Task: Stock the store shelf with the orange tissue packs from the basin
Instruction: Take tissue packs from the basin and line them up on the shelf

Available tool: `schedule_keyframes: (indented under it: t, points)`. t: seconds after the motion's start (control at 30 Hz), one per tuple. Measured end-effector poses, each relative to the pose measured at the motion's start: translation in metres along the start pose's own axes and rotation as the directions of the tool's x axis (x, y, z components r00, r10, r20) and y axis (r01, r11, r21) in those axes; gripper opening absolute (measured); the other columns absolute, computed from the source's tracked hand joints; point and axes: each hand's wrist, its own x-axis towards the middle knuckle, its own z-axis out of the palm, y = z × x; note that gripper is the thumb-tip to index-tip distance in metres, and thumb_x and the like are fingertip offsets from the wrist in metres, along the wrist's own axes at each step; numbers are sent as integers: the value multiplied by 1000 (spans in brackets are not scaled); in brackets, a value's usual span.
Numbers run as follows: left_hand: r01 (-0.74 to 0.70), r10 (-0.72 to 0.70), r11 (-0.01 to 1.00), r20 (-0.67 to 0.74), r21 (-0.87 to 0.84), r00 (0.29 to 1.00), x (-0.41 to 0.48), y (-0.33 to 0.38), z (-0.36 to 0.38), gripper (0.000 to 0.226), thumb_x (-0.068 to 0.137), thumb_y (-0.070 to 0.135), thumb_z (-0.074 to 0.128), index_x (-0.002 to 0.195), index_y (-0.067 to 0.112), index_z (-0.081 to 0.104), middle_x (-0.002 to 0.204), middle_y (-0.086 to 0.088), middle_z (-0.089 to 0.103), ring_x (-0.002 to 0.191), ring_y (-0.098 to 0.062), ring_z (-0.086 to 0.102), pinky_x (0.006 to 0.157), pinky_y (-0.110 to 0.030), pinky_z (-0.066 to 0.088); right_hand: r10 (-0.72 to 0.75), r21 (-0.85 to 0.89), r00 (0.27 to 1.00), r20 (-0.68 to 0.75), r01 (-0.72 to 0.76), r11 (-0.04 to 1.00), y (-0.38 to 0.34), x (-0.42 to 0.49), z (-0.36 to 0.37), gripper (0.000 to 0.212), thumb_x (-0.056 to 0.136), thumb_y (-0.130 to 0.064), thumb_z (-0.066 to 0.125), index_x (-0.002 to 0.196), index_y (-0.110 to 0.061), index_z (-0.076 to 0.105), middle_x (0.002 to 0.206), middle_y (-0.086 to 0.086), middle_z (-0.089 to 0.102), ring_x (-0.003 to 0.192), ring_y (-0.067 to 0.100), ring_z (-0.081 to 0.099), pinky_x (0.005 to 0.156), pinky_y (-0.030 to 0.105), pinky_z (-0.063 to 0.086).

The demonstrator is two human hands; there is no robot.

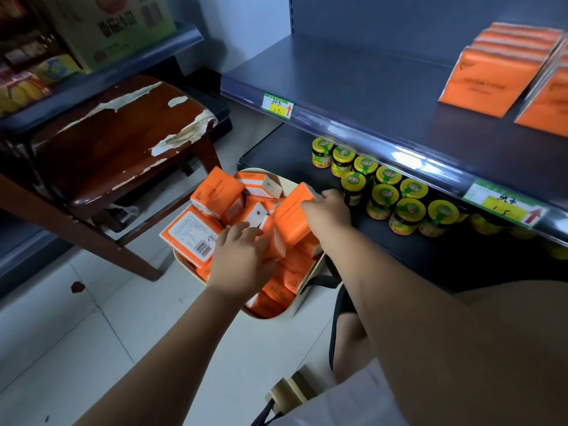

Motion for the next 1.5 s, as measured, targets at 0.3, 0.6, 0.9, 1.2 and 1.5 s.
schedule_keyframes:
  t: [0.3,0.6,0.9,1.2,1.5]
  points:
    - [56,-72,989,-125,-133,990,-10,19,-4,44,103,29,62,146,22,57,147,-9,59,121,-41,64,80,-50,62,298,532,953,59,-282,798,-7,7,-38,43,86,-13,73,124,-8,53,118,16,60,105,36,64,80,47,62]
    - [528,-556,445,240,-723,796,-2,35,1,37,95,27,63,132,23,64,159,-6,38,150,-32,31,119,-55,36,297,348,948,115,-319,881,5,2,-34,66,86,2,66,145,-18,45,142,17,47,127,43,49,86,56,60]
    - [732,-643,370,412,-572,646,26,25,-8,45,99,30,53,139,13,41,113,-5,59,93,-23,61,71,-37,51,258,-346,966,31,-232,909,3,7,-23,45,95,-33,68,129,-7,56,104,12,57,86,29,57,61,36,44]
    - [769,-512,381,576,-513,637,43,12,-10,32,90,14,72,118,11,57,101,-8,59,84,-22,60,66,-34,59,243,-263,969,47,-223,939,34,19,-29,38,93,-24,71,124,-6,60,114,14,67,99,30,67,86,40,59]
    - [624,-503,-76,570,-778,649,36,-10,-39,37,89,16,78,121,19,58,116,-12,67,100,-32,71,85,-48,63,89,224,993,83,-106,969,6,10,-34,34,84,-19,83,112,-4,70,109,20,71,89,34,69,71,45,60]
